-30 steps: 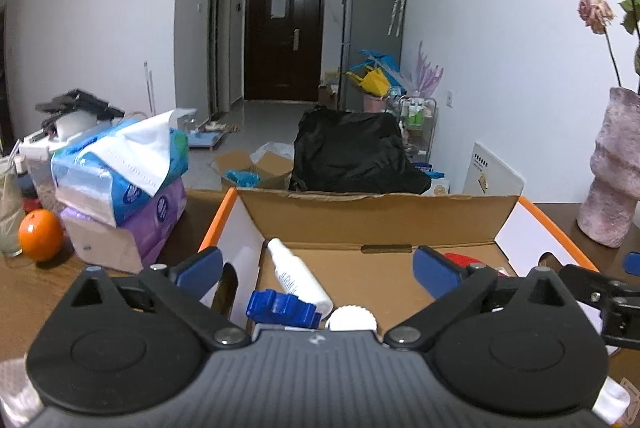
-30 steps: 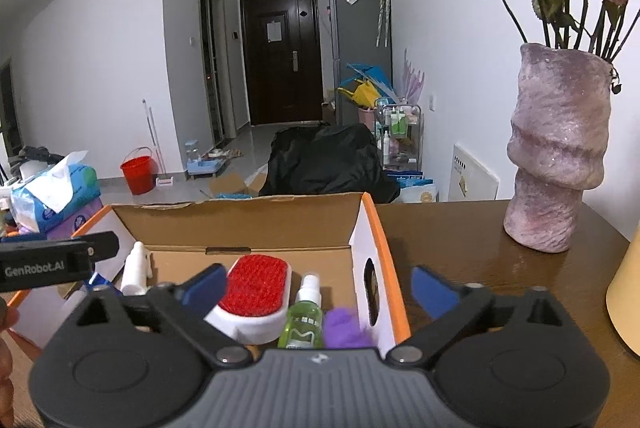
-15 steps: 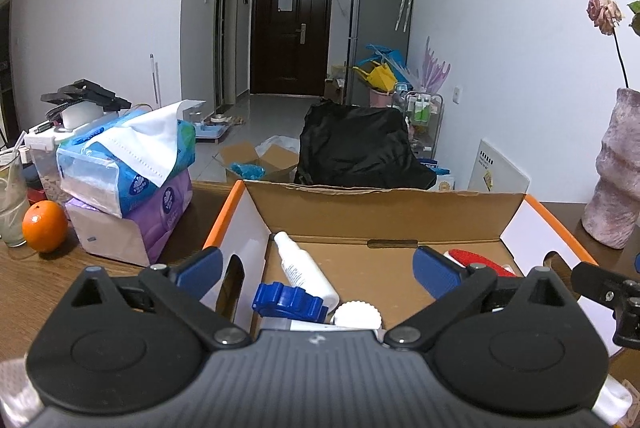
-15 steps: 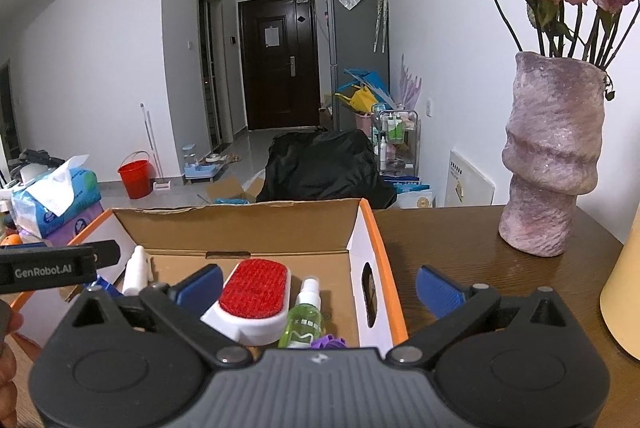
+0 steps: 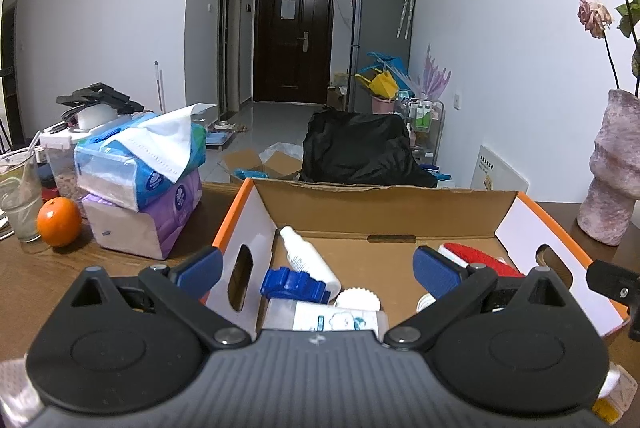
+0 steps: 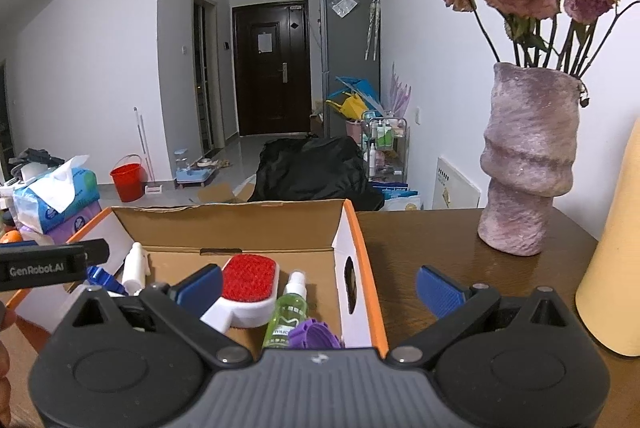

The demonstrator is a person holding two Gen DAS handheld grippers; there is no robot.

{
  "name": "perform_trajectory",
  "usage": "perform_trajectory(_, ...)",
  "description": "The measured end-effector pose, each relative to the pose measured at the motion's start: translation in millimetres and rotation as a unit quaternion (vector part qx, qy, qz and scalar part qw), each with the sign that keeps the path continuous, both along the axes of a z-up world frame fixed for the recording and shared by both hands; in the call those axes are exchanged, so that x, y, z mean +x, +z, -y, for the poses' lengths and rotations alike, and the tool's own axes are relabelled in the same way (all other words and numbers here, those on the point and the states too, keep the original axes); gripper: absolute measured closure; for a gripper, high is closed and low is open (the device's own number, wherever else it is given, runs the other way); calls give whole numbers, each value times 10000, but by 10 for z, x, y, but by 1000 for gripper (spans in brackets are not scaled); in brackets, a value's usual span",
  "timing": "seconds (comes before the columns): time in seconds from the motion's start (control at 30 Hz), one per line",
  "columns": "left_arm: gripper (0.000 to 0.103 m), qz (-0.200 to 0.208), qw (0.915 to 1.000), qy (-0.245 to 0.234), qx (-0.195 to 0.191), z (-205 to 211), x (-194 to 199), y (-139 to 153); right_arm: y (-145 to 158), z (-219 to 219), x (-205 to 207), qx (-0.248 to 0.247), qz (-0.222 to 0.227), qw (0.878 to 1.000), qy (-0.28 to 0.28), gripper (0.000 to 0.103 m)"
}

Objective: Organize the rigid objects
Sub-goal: 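Withdraw both open grippers from the box toward the tape roll and charger cube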

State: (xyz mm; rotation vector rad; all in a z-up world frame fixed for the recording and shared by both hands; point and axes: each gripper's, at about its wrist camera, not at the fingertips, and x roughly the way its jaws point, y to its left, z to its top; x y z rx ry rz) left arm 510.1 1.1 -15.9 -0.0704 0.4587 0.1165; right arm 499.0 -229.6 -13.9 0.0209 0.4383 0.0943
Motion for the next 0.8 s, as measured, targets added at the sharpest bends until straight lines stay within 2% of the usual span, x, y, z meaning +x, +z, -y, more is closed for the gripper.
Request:
perform_trajectory(0.33, 0, -62, 10000, -24, -47, 28, -302, -24, 30, 87, -325, -47, 112, 9999, -92, 0)
perform_trajectory(0.8, 0, -213, 9997, -45, -52, 50, -771, -94, -83, 203, -778, -123, -113, 9996, -213, 0)
